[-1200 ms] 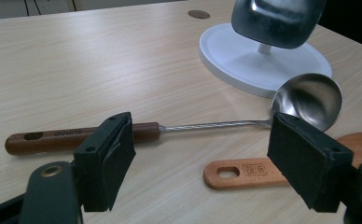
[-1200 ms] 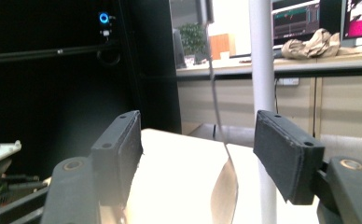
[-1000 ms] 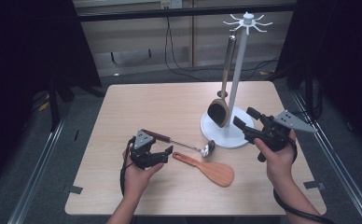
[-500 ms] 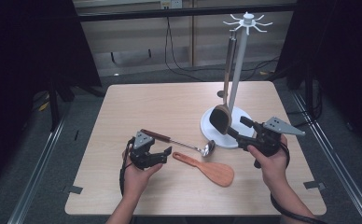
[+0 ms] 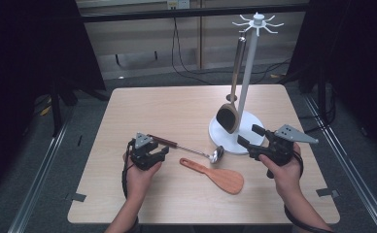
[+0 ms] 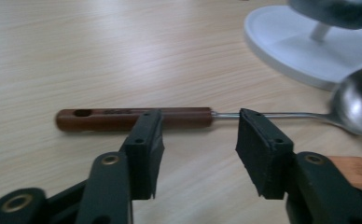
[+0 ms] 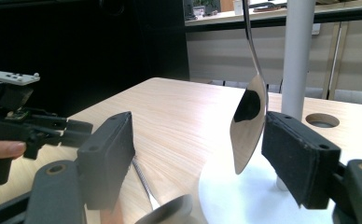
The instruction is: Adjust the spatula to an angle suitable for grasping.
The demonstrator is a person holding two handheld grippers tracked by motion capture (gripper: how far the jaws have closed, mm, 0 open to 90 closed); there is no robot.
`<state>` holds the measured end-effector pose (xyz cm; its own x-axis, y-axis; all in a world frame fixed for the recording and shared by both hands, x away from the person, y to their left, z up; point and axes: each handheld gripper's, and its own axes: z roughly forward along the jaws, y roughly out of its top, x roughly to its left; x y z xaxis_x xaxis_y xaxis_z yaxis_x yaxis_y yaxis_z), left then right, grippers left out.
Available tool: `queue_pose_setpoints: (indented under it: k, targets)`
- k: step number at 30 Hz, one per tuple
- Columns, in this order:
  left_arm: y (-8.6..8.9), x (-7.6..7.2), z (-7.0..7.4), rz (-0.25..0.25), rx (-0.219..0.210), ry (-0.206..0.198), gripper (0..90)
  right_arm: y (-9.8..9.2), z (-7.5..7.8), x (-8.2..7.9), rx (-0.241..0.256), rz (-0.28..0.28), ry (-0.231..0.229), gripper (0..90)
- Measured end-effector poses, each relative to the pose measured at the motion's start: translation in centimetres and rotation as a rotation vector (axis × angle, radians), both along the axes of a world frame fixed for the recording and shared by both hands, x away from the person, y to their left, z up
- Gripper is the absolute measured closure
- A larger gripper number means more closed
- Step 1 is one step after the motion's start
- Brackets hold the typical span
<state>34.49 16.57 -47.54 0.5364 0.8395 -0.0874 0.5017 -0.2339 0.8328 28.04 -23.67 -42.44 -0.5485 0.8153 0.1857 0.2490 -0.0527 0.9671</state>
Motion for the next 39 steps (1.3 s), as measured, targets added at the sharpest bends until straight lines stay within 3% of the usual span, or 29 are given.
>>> queue_pose_setpoints:
  k: [4, 7, 10, 16, 19, 23, 31, 35, 39]
  targets:
    - [0.7, 1.1, -0.3, 0.036, 0.005, 0.003, 76.1, -0.2, -0.3, 0.0, -0.007, -0.004, 0.012, 24.8]
    - [1.1, 1.7, -0.3, 0.061, 0.036, -0.023, 85.7, -0.3, -0.5, 0.0, -0.004, -0.008, 0.018, 24.7]
    - [1.5, 2.5, -0.3, 0.087, 0.039, -0.026, 89.9, -0.4, -0.5, 0.0, 0.001, -0.010, 0.019, 24.6]
    - [1.8, 3.7, -0.6, 0.097, 0.066, -0.008, 90.0, -0.1, -0.3, -0.1, -0.005, 0.001, 0.013, 24.5]
    - [1.5, 3.6, -0.7, 0.090, 0.038, 0.006, 90.0, -0.2, -0.3, -0.1, -0.002, 0.001, 0.013, 24.5]
    - [1.2, 3.6, -0.8, 0.093, 0.031, 0.018, 90.0, -0.4, -0.5, -0.1, -0.010, -0.001, 0.014, 24.5]
    - [1.2, 4.0, -0.8, 0.109, 0.043, 0.024, 90.0, -0.4, -0.3, -0.2, 0.008, -0.005, 0.013, 24.5]
    - [0.6, 3.8, -1.1, 0.073, 0.061, 0.038, 90.0, -0.4, -0.4, -0.1, 0.003, -0.004, 0.015, 24.5]
    - [-0.7, 3.3, -1.4, 0.046, 0.044, 0.052, 90.0, -0.4, -0.3, -0.1, 0.007, -0.007, 0.011, 24.5]
